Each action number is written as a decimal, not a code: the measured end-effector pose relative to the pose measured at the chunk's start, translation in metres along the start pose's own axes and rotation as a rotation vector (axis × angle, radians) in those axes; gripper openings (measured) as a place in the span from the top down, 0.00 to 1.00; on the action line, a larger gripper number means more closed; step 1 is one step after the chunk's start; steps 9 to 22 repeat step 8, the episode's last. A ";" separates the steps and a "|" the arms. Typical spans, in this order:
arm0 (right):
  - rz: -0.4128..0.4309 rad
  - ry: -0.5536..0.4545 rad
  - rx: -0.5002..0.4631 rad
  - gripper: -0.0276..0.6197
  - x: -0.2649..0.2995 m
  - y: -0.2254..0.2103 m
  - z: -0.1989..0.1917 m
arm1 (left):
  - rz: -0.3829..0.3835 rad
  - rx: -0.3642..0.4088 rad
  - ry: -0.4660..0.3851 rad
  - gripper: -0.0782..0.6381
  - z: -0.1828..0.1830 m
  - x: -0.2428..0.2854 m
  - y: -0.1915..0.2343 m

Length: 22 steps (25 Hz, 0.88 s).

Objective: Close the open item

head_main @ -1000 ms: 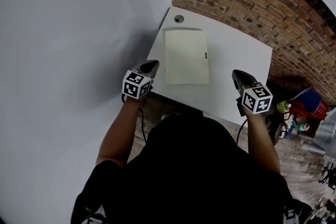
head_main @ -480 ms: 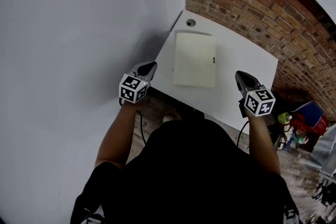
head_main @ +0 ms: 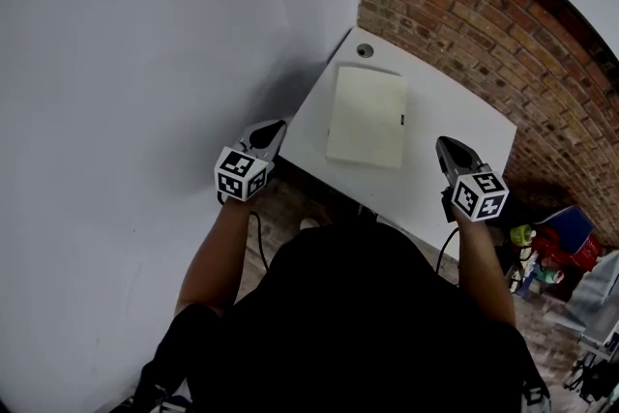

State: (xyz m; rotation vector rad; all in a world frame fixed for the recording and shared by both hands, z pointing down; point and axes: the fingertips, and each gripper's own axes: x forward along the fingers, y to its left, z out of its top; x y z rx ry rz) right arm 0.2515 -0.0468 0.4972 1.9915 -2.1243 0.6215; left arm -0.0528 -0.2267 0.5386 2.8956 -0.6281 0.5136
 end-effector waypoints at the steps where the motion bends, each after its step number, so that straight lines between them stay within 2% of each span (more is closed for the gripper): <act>1: 0.003 0.001 -0.003 0.96 0.000 0.001 0.000 | 0.006 0.002 -0.005 0.89 0.001 -0.003 0.000; 8: 0.016 0.000 -0.002 0.96 0.000 0.019 0.001 | 0.038 0.007 -0.026 0.89 0.003 -0.036 0.004; 22: 0.016 0.000 -0.002 0.96 0.000 0.019 0.001 | 0.038 0.007 -0.026 0.89 0.003 -0.036 0.004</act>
